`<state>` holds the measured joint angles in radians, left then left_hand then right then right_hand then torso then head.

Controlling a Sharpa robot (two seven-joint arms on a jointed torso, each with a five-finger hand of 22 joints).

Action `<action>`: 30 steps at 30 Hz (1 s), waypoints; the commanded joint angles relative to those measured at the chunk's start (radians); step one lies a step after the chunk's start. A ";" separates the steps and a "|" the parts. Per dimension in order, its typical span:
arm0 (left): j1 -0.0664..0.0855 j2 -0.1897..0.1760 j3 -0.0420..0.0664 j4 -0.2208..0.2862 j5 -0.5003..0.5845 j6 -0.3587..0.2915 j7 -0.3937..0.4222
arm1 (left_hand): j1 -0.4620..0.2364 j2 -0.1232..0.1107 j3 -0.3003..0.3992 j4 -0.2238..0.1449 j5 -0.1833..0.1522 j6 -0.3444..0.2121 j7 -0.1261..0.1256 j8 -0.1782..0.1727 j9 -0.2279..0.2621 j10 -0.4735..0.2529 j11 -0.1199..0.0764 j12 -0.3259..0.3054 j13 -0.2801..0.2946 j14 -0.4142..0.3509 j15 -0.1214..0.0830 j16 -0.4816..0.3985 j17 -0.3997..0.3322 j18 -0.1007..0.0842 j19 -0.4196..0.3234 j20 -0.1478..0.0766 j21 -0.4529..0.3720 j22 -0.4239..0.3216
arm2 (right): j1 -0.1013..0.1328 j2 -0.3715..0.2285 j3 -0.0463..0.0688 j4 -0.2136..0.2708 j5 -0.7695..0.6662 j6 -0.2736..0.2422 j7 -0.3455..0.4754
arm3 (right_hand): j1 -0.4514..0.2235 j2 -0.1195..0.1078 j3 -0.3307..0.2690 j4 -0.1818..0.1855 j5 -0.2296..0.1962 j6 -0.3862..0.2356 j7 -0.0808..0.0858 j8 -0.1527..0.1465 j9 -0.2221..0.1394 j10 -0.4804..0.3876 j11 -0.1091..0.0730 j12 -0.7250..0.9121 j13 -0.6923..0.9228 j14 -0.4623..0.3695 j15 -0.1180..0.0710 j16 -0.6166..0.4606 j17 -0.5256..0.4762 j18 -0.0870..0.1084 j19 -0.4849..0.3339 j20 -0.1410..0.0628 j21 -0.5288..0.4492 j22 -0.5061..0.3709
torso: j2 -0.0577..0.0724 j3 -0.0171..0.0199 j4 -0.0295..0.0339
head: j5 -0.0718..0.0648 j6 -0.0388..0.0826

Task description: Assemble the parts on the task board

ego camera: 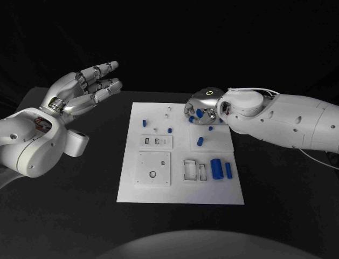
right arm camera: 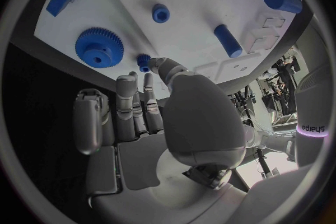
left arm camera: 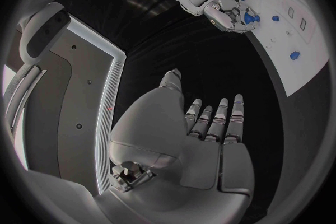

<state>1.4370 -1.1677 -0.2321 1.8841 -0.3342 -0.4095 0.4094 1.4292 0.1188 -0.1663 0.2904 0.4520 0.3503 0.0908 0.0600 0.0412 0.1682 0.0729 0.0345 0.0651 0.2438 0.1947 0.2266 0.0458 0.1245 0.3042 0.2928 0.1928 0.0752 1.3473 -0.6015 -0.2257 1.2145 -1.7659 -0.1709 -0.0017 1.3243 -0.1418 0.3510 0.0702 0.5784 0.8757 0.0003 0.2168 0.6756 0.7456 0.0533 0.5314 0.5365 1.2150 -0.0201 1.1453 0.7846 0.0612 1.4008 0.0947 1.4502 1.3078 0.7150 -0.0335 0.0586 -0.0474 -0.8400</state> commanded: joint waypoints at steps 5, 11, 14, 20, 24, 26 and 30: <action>0.001 0.002 0.001 0.003 -0.002 0.015 -0.003 | 0.013 -0.001 -0.003 -0.004 0.007 0.003 0.006 -0.002 0.002 0.000 0.002 -0.004 0.001 0.002 0.005 0.005 0.001 -0.013 0.008 -0.002 0.004 0.001 | -0.005 0.006 0.000 -0.009 -0.002 0.014 0.009 | 0.005 0.012 0.002 -0.014 0.002 0.003 0.002 0.013 0.029 0.016 -0.005 0.009 0.008 0.005 -0.004 0.005 0.002 -0.012 0.009 0.000 0.006 0.115 | -0.001 -0.0010 -0.0002 | 0.001 -0.005; 0.001 0.002 0.001 0.003 -0.002 0.018 -0.007 | 0.019 -0.001 -0.003 -0.004 0.008 0.006 0.008 -0.001 0.002 0.003 0.003 -0.003 0.002 0.009 0.008 0.011 0.002 -0.013 0.009 -0.002 0.005 0.001 | -0.008 0.007 0.000 -0.015 -0.003 0.021 0.010 | 0.008 0.017 0.005 -0.020 0.008 -0.009 0.001 0.012 0.045 0.023 -0.006 0.011 0.013 0.006 -0.005 0.005 0.003 -0.013 0.012 -0.001 0.008 0.120 | -0.001 -0.0011 -0.0004 | 0.003 -0.002; 0.001 0.003 0.001 0.003 -0.002 0.021 -0.010 | 0.021 -0.001 -0.004 -0.003 0.009 0.007 0.009 -0.001 0.002 0.004 0.004 -0.003 0.002 0.012 0.010 0.014 0.003 -0.012 0.010 -0.002 0.006 0.001 | -0.009 0.008 0.000 -0.018 -0.003 0.029 0.009 | 0.007 0.018 0.008 -0.022 0.009 -0.018 0.001 0.008 0.048 0.029 -0.007 0.012 0.014 0.006 -0.006 0.005 0.002 -0.013 0.014 -0.002 0.009 0.121 | -0.002 -0.0009 0.0001 | 0.003 -0.003; 0.001 0.002 0.001 0.002 -0.002 0.024 -0.014 | 0.022 -0.001 -0.004 -0.003 0.009 0.007 0.009 -0.001 0.002 0.004 0.005 -0.003 0.002 0.014 0.011 0.015 0.003 -0.012 0.011 -0.002 0.006 0.001 | -0.011 0.010 0.000 -0.024 -0.003 0.040 0.009 | 0.004 0.017 0.014 -0.024 0.001 -0.037 0.002 -0.007 0.047 0.031 -0.007 0.006 0.015 0.003 -0.006 0.002 -0.003 -0.013 0.012 -0.002 0.007 0.121 | -0.002 -0.0012 -0.0003 | 0.003 -0.004; 0.001 0.003 0.001 0.002 -0.002 0.029 -0.016 | 0.023 -0.001 -0.005 -0.003 0.009 0.009 0.010 -0.001 0.002 0.005 0.005 -0.003 0.002 0.016 0.013 0.016 0.003 -0.012 0.011 -0.002 0.007 0.001 | -0.014 0.015 0.000 -0.030 -0.003 0.043 0.012 | 0.001 0.020 0.022 -0.024 -0.006 -0.028 0.019 -0.012 0.044 0.036 -0.009 0.001 0.014 -0.001 -0.007 -0.004 -0.011 -0.012 0.009 -0.002 0.004 0.119 | -0.002 -0.0009 -0.0001 | 0.003 -0.004; 0.001 0.003 0.001 0.002 -0.002 0.032 -0.017 | 0.024 -0.002 -0.006 -0.003 0.009 0.012 0.011 0.000 0.002 0.004 0.005 -0.003 0.002 0.016 0.013 0.017 0.003 -0.012 0.011 -0.002 0.007 0.001 | -0.016 0.018 0.000 -0.035 -0.003 0.043 0.014 | 0.001 0.022 0.024 -0.026 -0.011 -0.016 0.026 -0.011 0.043 0.042 -0.013 0.001 0.015 -0.002 -0.009 -0.004 -0.012 -0.012 0.009 -0.003 0.003 0.120 | -0.002 -0.0011 -0.0002 | 0.003 -0.006; 0.001 0.004 0.001 0.001 -0.002 0.035 -0.019 | 0.024 -0.003 -0.006 -0.003 0.009 0.015 0.012 0.000 0.003 0.005 0.006 -0.003 0.002 0.016 0.014 0.017 0.003 -0.012 0.011 -0.002 0.007 0.001 | -0.018 0.020 0.000 -0.038 -0.003 0.035 0.019 | 0.005 0.029 0.028 -0.031 -0.016 0.016 0.052 -0.004 0.047 0.066 -0.029 0.004 0.018 0.001 -0.019 -0.003 -0.010 -0.013 0.012 -0.003 0.004 0.124 | -0.003 -0.0010 -0.0003 | 0.004 -0.006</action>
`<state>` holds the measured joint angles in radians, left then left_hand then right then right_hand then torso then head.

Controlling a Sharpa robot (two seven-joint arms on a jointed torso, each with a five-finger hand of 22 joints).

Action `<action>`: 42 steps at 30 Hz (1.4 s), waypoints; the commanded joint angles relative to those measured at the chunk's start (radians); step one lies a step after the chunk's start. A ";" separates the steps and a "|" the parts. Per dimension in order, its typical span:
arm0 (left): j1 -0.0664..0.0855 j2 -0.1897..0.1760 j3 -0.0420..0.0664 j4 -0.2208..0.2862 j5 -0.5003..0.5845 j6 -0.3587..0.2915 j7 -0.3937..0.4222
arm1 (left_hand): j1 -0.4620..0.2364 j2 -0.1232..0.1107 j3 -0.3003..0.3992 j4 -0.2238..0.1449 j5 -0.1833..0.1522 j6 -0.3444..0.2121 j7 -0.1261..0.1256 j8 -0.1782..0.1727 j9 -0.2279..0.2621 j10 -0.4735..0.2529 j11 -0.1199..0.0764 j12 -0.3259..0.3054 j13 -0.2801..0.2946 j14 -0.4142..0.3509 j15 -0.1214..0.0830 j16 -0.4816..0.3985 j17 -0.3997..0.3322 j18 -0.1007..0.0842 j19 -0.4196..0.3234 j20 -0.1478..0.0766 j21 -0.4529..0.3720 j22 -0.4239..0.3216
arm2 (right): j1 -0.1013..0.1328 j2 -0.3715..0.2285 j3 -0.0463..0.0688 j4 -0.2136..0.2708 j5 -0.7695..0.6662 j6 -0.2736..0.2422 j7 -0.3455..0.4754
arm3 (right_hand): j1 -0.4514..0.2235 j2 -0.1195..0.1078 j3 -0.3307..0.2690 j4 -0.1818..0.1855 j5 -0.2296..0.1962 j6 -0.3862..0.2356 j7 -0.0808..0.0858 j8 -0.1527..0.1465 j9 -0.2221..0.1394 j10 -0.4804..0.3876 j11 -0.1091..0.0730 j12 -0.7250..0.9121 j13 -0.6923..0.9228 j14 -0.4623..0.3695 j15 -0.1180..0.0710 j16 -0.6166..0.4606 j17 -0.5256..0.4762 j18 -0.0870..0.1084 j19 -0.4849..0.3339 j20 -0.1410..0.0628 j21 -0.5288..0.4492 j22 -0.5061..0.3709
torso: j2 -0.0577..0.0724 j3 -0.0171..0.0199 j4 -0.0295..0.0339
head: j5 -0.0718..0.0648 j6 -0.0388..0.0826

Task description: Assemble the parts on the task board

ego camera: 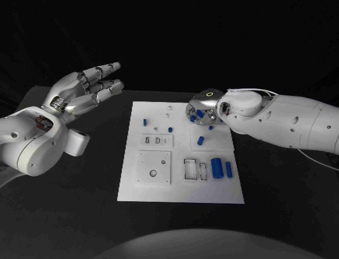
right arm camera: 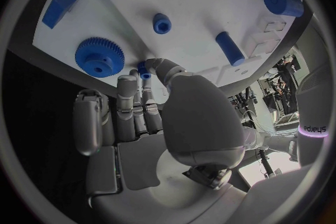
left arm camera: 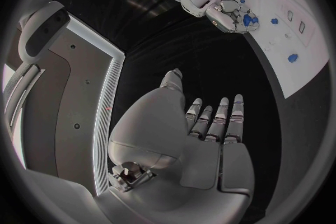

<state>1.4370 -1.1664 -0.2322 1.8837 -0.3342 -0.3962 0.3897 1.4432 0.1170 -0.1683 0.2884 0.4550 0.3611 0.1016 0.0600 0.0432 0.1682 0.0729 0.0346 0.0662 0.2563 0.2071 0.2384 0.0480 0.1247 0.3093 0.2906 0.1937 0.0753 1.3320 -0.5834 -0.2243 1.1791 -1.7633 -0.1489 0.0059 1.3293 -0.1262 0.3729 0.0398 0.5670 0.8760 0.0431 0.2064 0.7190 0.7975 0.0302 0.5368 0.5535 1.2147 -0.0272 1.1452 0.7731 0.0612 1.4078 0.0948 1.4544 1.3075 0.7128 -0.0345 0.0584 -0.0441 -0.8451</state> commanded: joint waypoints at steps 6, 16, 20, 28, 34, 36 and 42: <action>0.001 0.003 0.001 0.000 -0.002 0.024 -0.001 | 0.011 -0.001 -0.005 0.000 0.006 0.006 0.002 0.001 0.001 0.005 0.006 -0.003 0.002 0.005 0.002 0.006 0.001 -0.012 0.007 0.001 0.007 0.001 | -0.005 0.002 -0.001 -0.006 -0.004 -0.008 0.022 | 0.013 0.029 0.006 -0.012 -0.009 0.062 0.023 0.023 0.015 0.065 -0.014 0.005 0.003 0.002 -0.019 -0.008 -0.006 -0.014 0.009 -0.004 0.002 0.130 | -0.001 -0.0002 -0.0005 | 0.004 -0.001; 0.000 0.002 0.001 -0.003 -0.002 0.025 -0.007 | 0.013 0.000 -0.005 0.000 0.007 0.013 0.004 0.003 0.002 0.006 0.007 -0.003 0.002 0.005 0.003 0.007 0.001 -0.012 0.007 0.001 0.007 0.000 | -0.003 -0.009 -0.001 0.015 0.000 -0.033 0.015 | 0.019 0.032 0.002 -0.018 -0.014 0.081 0.025 0.028 0.022 0.088 -0.014 -0.001 0.000 0.000 -0.019 -0.018 -0.020 -0.013 0.008 -0.005 -0.001 0.129 | -0.005 -0.0017 -0.0007 | 0.008 0.006; 0.000 0.003 0.001 -0.004 -0.002 0.026 -0.010 | 0.013 0.000 -0.005 0.000 0.007 0.013 0.004 0.003 0.002 0.006 0.007 -0.003 0.002 0.005 0.003 0.007 0.001 -0.012 0.007 0.001 0.007 0.000 | 0.014 -0.017 0.000 0.035 0.002 -0.032 0.009 | 0.019 0.032 0.000 -0.019 -0.022 0.083 0.025 0.028 0.024 0.092 -0.014 -0.005 -0.003 0.002 -0.019 -0.019 -0.022 -0.014 0.009 -0.006 0.000 0.130 | -0.006 -0.0010 0.0002 | 0.010 0.011; 0.000 0.005 0.001 -0.006 -0.002 0.024 -0.014 | 0.015 0.001 -0.005 0.000 0.008 0.015 0.006 0.003 0.002 0.006 0.007 -0.003 0.002 0.007 0.004 0.008 0.001 -0.011 0.008 0.001 0.008 0.001 | 0.050 0.002 0.008 0.040 0.037 -0.013 0.003 | 0.019 0.032 -0.002 -0.019 -0.028 0.088 0.025 0.028 0.026 0.095 -0.014 -0.013 -0.007 0.003 -0.019 -0.022 -0.025 -0.014 0.011 -0.006 0.000 0.132 | -0.004 -0.0012 0.0018 | 0.015 0.014; 0.000 0.004 0.001 -0.002 -0.002 0.024 -0.020 | 0.015 0.001 -0.005 0.000 0.008 0.015 0.006 0.003 0.002 0.006 0.007 -0.003 0.002 0.007 0.004 0.008 0.001 -0.011 0.008 0.001 0.008 0.001 | 0.059 0.045 0.014 0.002 0.078 0.030 -0.001 | 0.018 0.032 -0.003 -0.019 -0.031 0.085 0.026 0.023 0.025 0.096 -0.012 -0.025 -0.012 0.004 -0.018 -0.024 -0.026 -0.014 0.013 -0.006 0.001 0.134 | -0.003 -0.0008 0.0029 | 0.024 0.013; 0.000 0.003 0.001 -0.001 -0.002 0.024 -0.022 | 0.015 0.001 -0.005 0.000 0.008 0.015 0.006 0.003 0.002 0.006 0.007 -0.003 0.002 0.007 0.004 0.008 0.001 -0.011 0.008 0.001 0.008 0.001 | 0.061 0.062 0.016 -0.017 0.104 0.045 -0.003 | 0.018 0.032 -0.003 -0.018 -0.032 0.085 0.026 0.022 0.025 0.097 -0.012 -0.027 -0.014 0.004 -0.018 -0.025 -0.027 -0.014 0.013 -0.006 0.001 0.134 | -0.004 -0.0014 0.0025 | 0.027 0.013; 0.000 0.009 0.001 -0.003 -0.002 0.021 -0.027 | 0.016 0.001 -0.005 0.000 0.009 0.017 0.006 0.004 0.003 0.007 0.008 -0.002 0.002 0.009 0.004 0.009 0.001 -0.011 0.009 0.001 0.008 0.001 | 0.065 0.126 0.024 -0.093 0.150 0.061 -0.010 | 0.017 0.032 -0.003 -0.018 -0.041 0.083 0.029 0.014 0.023 0.105 -0.009 -0.040 -0.021 0.005 -0.018 -0.027 -0.028 -0.015 0.014 -0.007 0.001 0.136 | -0.001 -0.0026 0.0002 | 0.043 0.012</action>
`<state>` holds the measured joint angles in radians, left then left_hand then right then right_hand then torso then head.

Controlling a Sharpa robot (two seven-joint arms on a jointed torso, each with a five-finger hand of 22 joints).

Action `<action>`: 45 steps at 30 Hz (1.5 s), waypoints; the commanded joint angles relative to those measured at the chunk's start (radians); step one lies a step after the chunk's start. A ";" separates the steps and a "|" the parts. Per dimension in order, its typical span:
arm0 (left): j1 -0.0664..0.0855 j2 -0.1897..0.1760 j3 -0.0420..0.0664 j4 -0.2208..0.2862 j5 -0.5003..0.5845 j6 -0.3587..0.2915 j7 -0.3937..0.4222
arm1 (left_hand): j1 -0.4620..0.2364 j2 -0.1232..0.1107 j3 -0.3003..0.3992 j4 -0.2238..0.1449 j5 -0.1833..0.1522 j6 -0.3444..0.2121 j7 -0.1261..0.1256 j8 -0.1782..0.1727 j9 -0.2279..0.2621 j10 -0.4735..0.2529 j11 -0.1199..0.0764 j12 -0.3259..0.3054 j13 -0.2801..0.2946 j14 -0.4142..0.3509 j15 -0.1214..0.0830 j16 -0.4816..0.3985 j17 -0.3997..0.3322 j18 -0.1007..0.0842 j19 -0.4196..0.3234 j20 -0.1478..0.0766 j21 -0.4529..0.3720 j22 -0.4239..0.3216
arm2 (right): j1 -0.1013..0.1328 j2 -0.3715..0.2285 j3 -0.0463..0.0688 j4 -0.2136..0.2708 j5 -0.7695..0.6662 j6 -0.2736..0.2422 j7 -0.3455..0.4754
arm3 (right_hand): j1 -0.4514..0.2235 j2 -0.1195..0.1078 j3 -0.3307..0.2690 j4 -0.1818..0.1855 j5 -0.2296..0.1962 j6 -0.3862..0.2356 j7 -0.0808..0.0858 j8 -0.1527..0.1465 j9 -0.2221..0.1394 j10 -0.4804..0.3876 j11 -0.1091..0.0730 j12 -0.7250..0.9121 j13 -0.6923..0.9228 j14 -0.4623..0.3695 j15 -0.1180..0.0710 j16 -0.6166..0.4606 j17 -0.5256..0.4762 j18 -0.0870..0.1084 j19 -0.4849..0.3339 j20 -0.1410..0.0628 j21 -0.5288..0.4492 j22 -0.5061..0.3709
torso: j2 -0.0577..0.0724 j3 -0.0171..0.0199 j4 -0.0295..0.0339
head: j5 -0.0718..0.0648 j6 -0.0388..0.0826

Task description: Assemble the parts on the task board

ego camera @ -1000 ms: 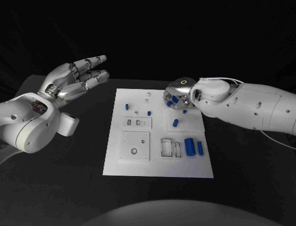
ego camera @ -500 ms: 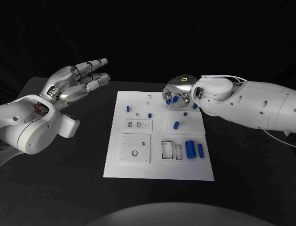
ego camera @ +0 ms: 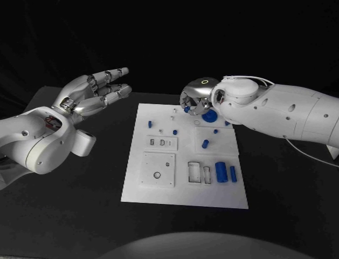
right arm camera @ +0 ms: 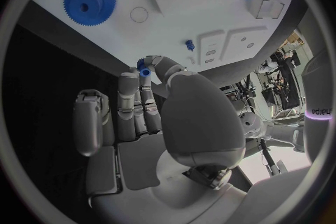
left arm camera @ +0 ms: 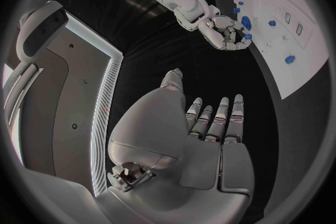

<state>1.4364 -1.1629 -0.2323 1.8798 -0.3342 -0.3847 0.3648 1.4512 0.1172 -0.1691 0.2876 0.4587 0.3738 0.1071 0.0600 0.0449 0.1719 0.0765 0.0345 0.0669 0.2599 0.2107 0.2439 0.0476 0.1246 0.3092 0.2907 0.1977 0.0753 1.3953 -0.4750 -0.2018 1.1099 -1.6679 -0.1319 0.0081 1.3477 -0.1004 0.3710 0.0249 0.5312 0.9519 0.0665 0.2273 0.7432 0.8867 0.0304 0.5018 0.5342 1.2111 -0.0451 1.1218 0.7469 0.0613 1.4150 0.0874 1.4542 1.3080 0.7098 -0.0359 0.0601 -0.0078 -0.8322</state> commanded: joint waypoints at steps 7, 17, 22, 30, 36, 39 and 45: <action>0.001 0.015 0.001 0.002 -0.002 0.010 -0.006 | 0.008 0.001 -0.004 0.000 0.005 0.005 0.001 0.004 0.001 0.003 0.004 -0.002 0.002 0.005 0.001 0.004 0.001 -0.011 0.009 0.000 0.004 0.001 | 0.001 0.095 0.006 -0.119 0.070 0.054 -0.009 | 0.000 0.005 -0.001 -0.005 -0.010 0.005 0.006 -0.012 -0.003 0.022 -0.008 -0.015 -0.007 0.012 0.001 -0.002 0.003 -0.016 0.010 -0.001 0.002 0.138 | 0.005 -0.0003 0.0024 | 0.020 0.005; 0.001 0.020 0.001 0.003 -0.002 0.014 -0.011 | 0.010 0.000 -0.005 0.000 0.006 0.007 0.001 0.004 0.001 0.005 0.004 -0.002 0.002 0.007 0.001 0.005 0.001 -0.011 0.010 0.000 0.005 0.001 | -0.001 0.160 0.009 -0.203 0.073 0.055 -0.005 | 0.000 0.005 0.000 -0.005 -0.012 0.003 0.006 -0.019 -0.007 0.026 -0.008 -0.026 -0.012 0.013 0.001 -0.003 0.002 -0.016 0.010 -0.001 0.002 0.139 | 0.010 -0.0021 0.0087 | 0.005 0.003; 0.001 0.021 0.001 0.001 -0.002 0.016 -0.012 | 0.012 0.000 -0.005 -0.001 0.007 0.009 0.001 0.005 0.001 0.006 0.005 -0.002 0.002 0.007 0.001 0.006 0.001 -0.011 0.010 0.000 0.005 0.001 | -0.002 0.167 0.009 -0.212 0.073 0.063 -0.007 | 0.000 0.005 0.001 -0.005 -0.013 0.002 0.006 -0.022 -0.008 0.028 -0.008 -0.030 -0.014 0.012 0.001 -0.004 0.000 -0.016 0.009 -0.001 0.001 0.138 | 0.009 -0.0018 0.0073 | -0.008 0.000; 0.001 0.024 0.001 -0.001 -0.003 0.021 -0.013 | 0.013 0.000 -0.005 -0.001 0.007 0.010 0.001 0.005 0.001 0.006 0.005 -0.002 0.002 0.007 0.001 0.006 0.001 -0.011 0.010 0.000 0.005 0.001 | -0.008 0.186 0.009 -0.238 0.073 0.076 -0.005 | 0.001 0.004 0.002 -0.006 -0.020 0.000 0.006 -0.031 -0.013 0.028 -0.007 -0.045 -0.020 0.004 0.002 -0.014 -0.012 -0.014 0.003 -0.001 -0.004 0.134 | 0.008 -0.0006 0.0080 | -0.020 0.002; 0.001 0.025 0.001 -0.003 -0.008 0.025 -0.018 | 0.019 0.000 -0.006 0.000 0.009 0.034 0.010 0.012 0.004 0.007 0.007 -0.002 0.003 0.008 0.001 0.007 0.001 -0.010 0.010 0.001 0.006 0.000 | -0.010 0.194 0.009 -0.243 0.072 0.083 -0.006 | 0.003 0.005 0.004 -0.007 -0.020 -0.002 0.006 -0.036 -0.015 0.028 -0.007 -0.053 -0.024 0.001 0.003 -0.017 -0.016 -0.013 0.001 -0.001 -0.007 0.133 | 0.007 -0.0016 0.0077 | -0.019 0.000; 0.001 0.025 0.001 -0.002 -0.009 0.024 -0.017 | 0.019 0.000 -0.007 0.000 0.009 0.035 0.010 0.012 0.004 0.007 0.007 -0.002 0.003 0.008 0.002 0.007 0.001 -0.010 0.011 0.001 0.006 0.000 | -0.012 0.197 0.009 -0.244 0.072 0.084 -0.005 | 0.003 0.005 0.004 -0.008 -0.020 -0.003 0.006 -0.038 -0.016 0.028 -0.007 -0.056 -0.025 -0.001 0.003 -0.019 -0.018 -0.013 -0.001 -0.001 -0.008 0.132 | 0.008 -0.0020 0.0080 | -0.019 -0.001; 0.001 0.023 0.001 -0.001 -0.009 0.023 -0.017 | 0.019 0.000 -0.007 0.000 0.009 0.033 0.010 0.012 0.004 0.007 0.008 -0.002 0.003 0.008 0.002 0.007 0.001 -0.010 0.011 0.001 0.007 0.000 | -0.017 0.202 0.009 -0.247 0.070 0.082 -0.005 | 0.003 0.005 0.005 -0.008 -0.020 -0.007 0.007 -0.043 -0.018 0.029 -0.006 -0.061 -0.026 -0.001 0.004 -0.019 -0.016 -0.013 -0.001 -0.001 -0.009 0.132 | 0.008 -0.0014 0.0083 | -0.018 -0.003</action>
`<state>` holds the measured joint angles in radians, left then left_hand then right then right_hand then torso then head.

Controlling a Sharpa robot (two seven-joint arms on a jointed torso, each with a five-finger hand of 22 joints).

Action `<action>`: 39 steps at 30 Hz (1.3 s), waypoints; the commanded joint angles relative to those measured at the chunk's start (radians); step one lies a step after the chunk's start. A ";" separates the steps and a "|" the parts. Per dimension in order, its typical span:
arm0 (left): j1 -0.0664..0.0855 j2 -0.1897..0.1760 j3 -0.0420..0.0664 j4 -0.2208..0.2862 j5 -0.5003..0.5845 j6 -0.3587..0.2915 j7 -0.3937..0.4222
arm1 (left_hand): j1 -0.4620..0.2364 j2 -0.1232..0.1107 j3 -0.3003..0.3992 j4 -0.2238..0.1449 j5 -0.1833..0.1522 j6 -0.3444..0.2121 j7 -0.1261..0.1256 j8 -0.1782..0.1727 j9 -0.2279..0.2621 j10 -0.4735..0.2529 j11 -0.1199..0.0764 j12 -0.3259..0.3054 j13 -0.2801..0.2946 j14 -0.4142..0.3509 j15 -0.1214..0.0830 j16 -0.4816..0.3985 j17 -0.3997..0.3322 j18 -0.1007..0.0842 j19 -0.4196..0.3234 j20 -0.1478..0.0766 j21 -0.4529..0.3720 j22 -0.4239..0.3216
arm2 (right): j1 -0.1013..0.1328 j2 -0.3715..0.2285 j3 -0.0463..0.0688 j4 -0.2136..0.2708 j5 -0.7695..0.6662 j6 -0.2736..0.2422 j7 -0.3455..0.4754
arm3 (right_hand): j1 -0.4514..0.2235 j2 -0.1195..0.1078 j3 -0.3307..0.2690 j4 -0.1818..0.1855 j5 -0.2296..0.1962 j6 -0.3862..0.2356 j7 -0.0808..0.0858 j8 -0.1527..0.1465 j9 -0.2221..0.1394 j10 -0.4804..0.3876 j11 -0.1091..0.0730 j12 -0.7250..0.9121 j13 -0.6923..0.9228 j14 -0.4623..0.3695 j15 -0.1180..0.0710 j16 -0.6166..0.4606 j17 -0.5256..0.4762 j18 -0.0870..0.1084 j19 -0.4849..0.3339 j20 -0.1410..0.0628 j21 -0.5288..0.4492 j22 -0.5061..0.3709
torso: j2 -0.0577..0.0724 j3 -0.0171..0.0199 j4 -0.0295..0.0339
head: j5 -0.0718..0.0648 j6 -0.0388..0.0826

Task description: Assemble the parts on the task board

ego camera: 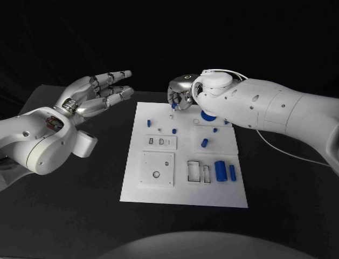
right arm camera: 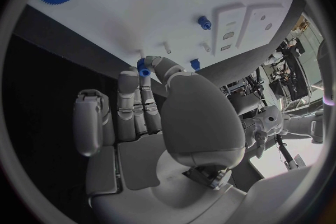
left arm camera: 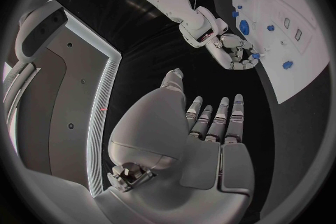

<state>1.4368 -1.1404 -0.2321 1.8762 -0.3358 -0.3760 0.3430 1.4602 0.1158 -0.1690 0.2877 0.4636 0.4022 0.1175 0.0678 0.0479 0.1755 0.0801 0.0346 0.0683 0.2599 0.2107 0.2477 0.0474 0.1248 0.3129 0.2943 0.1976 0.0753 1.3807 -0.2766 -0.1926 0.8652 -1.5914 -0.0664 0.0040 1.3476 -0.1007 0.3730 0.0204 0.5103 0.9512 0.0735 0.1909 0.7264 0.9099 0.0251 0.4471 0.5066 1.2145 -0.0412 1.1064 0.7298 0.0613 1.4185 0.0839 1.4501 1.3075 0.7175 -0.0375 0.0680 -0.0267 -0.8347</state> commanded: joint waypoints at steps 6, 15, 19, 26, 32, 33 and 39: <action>0.001 -0.001 0.001 0.005 -0.008 0.014 0.004 | 0.010 0.001 -0.007 0.000 0.004 0.005 0.000 0.004 0.001 0.003 0.004 -0.002 0.001 0.008 0.002 0.003 0.001 -0.010 0.007 -0.003 0.007 0.000 | -0.008 0.010 0.000 -0.006 -0.010 0.021 -0.005 | 0.004 0.006 0.003 -0.003 0.000 -0.008 0.001 -0.009 -0.003 0.006 0.000 -0.009 0.000 -0.004 0.000 -0.003 0.002 -0.013 -0.004 0.003 -0.005 0.133 | 0.000 -0.0003 0.0003 | 0.002 -0.003; 0.001 -0.001 0.001 0.005 -0.008 0.014 0.004 | 0.010 0.001 -0.007 0.000 0.004 0.005 0.000 0.004 0.001 0.003 0.004 -0.002 0.001 0.008 0.002 0.003 0.001 -0.010 0.007 -0.003 0.007 0.000 | -0.015 0.011 0.000 -0.011 -0.023 0.039 -0.017 | 0.002 0.003 0.004 -0.004 0.003 -0.010 0.001 -0.019 -0.007 -0.006 0.004 -0.030 -0.005 -0.014 0.003 -0.012 -0.010 -0.012 -0.007 0.003 -0.008 0.132 | 0.000 -0.0009 0.0001 | 0.004 -0.008; 0.001 -0.002 0.001 0.005 -0.008 0.014 0.004 | 0.010 0.001 -0.007 0.000 0.004 0.005 0.000 0.004 0.001 0.003 0.004 -0.002 0.001 0.008 0.002 0.003 0.001 -0.010 0.007 -0.003 0.007 0.000 | -0.016 0.009 0.000 -0.012 -0.028 0.044 -0.025 | -0.001 0.001 0.005 -0.004 0.004 -0.014 0.001 -0.028 -0.012 -0.019 0.007 -0.047 -0.009 -0.018 0.005 -0.016 -0.014 -0.012 -0.010 0.004 -0.011 0.131 | 0.000 -0.0007 -0.0003 | 0.004 -0.010; 0.001 -0.002 0.001 0.004 -0.008 0.016 0.003 | 0.010 0.001 -0.007 0.000 0.004 0.005 0.000 0.004 0.001 0.003 0.004 -0.002 0.001 0.008 0.002 0.003 0.001 -0.010 0.007 -0.003 0.007 0.000 | -0.017 0.007 0.000 -0.011 -0.034 0.041 -0.034 | -0.001 0.001 0.006 -0.004 0.004 -0.014 0.001 -0.030 -0.013 -0.023 0.007 -0.052 -0.010 -0.019 0.005 -0.016 -0.014 -0.011 -0.010 0.004 -0.012 0.132 | -0.001 0.0007 -0.0007 | 0.004 -0.010; 0.001 -0.002 0.001 0.003 -0.008 0.017 0.003 | 0.011 0.001 -0.008 0.001 0.004 0.006 0.000 0.004 0.001 0.004 0.005 -0.002 0.002 0.008 0.002 0.004 0.001 -0.010 0.008 -0.003 0.007 0.000 | -0.018 0.007 0.000 -0.010 -0.035 0.044 -0.036 | -0.002 0.002 0.006 -0.004 0.004 -0.012 0.000 -0.030 -0.013 -0.025 0.007 -0.054 -0.010 -0.019 0.005 -0.016 -0.015 -0.011 -0.010 0.004 -0.012 0.132 | -0.001 0.0001 -0.0008 | 0.003 -0.011; 0.001 -0.002 0.001 0.003 -0.008 0.018 0.002 | 0.011 0.001 -0.008 0.001 0.004 0.006 0.000 0.004 0.001 0.004 0.005 -0.002 0.002 0.008 0.002 0.004 0.001 -0.010 0.008 -0.003 0.007 0.000 | -0.018 0.006 0.000 -0.010 -0.035 0.046 -0.036 | -0.002 0.002 0.006 -0.004 0.004 -0.012 0.000 -0.030 -0.013 -0.025 0.007 -0.054 -0.010 -0.019 0.005 -0.016 -0.015 -0.011 -0.010 0.004 -0.012 0.132 | -0.001 0.0001 -0.0008 | 0.003 -0.011; 0.001 -0.001 0.001 0.002 -0.008 0.020 0.002 | 0.011 0.001 -0.008 0.001 0.004 0.006 0.000 0.004 0.001 0.004 0.005 -0.002 0.002 0.008 0.002 0.004 0.001 -0.010 0.008 -0.003 0.007 0.000 | -0.018 0.005 0.000 -0.010 -0.031 0.056 -0.035 | -0.010 -0.001 0.003 -0.001 -0.019 -0.026 -0.003 -0.044 -0.020 -0.038 0.008 -0.070 -0.012 -0.022 0.007 -0.020 -0.018 -0.011 -0.013 0.005 -0.015 0.131 | 0.000 -0.0003 -0.0010 | 0.003 -0.012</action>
<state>1.4367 -1.1430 -0.2321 1.8770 -0.3378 -0.3724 0.3396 1.4602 0.1158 -0.1690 0.2877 0.4636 0.4021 0.1175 0.0678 0.0476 0.1754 0.0800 0.0346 0.0691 0.2599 0.2107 0.2477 0.0473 0.1248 0.3164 0.2908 0.2013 0.0753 1.3649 -0.2693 -0.1908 0.8556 -1.6084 -0.0468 -0.0223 1.3463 -0.1016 0.3771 0.0164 0.4938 0.9267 0.0702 0.1480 0.7100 0.8748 0.0314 0.3779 0.4959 1.1984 -0.0325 1.0917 0.7116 0.0613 1.4144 0.0880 1.4383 1.3080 0.7170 -0.0372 0.0673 -0.0239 -0.8459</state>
